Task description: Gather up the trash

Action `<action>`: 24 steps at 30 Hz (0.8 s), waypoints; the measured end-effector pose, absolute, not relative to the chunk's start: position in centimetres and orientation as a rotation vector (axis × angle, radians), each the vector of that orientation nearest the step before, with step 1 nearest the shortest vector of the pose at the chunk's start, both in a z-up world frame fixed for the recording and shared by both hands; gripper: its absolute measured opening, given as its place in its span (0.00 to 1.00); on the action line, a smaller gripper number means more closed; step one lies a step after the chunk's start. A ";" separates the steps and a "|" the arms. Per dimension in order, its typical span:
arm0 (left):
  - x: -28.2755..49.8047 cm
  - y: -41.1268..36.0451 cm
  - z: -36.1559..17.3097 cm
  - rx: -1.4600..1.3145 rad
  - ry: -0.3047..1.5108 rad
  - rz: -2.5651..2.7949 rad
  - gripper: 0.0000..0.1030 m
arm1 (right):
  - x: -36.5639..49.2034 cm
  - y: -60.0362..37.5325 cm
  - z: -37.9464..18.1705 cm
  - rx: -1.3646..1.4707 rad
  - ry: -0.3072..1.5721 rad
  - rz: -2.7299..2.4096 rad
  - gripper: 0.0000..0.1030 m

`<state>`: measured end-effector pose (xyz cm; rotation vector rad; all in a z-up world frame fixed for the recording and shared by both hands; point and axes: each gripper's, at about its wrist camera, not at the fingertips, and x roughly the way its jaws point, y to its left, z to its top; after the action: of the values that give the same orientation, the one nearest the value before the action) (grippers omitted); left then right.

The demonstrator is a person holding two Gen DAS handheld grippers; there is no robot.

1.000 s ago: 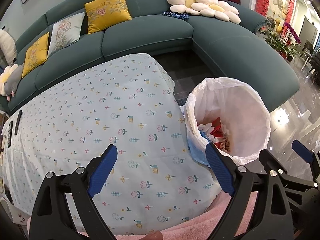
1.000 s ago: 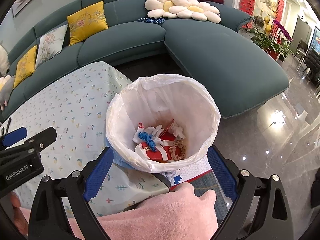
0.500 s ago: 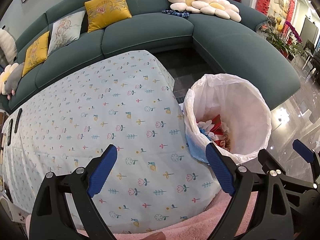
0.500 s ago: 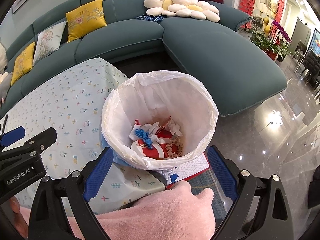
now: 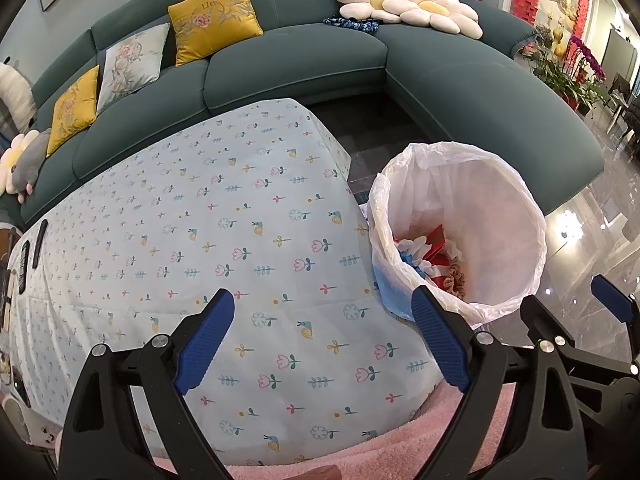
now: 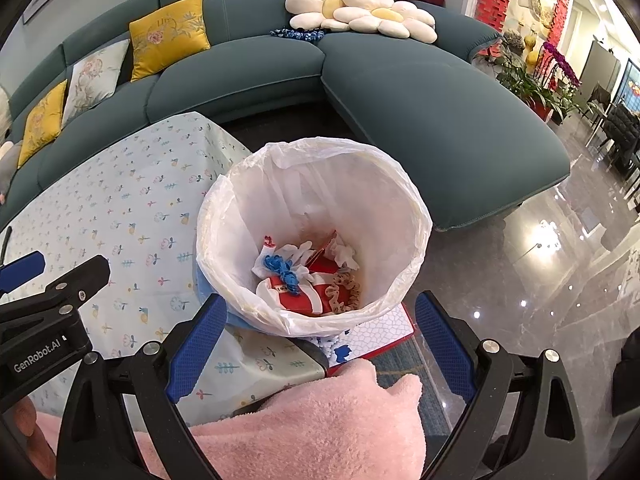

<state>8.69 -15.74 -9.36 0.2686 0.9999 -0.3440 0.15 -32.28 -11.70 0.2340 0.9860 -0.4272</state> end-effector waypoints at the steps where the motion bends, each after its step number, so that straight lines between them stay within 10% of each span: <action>1: 8.7 -15.8 -9.4 0.269 1.001 -0.343 0.83 | 0.1 -32.3 -11.7 0.233 0.987 -0.428 0.89; 24: 8.4 -15.5 -10.0 0.246 1.033 -0.337 0.83 | 0.0 -32.5 -12.0 0.223 0.992 -0.436 0.89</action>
<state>8.37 -15.54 -10.03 0.2461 1.0333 -0.3370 0.01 -32.51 -11.99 0.2225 0.9920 -0.4358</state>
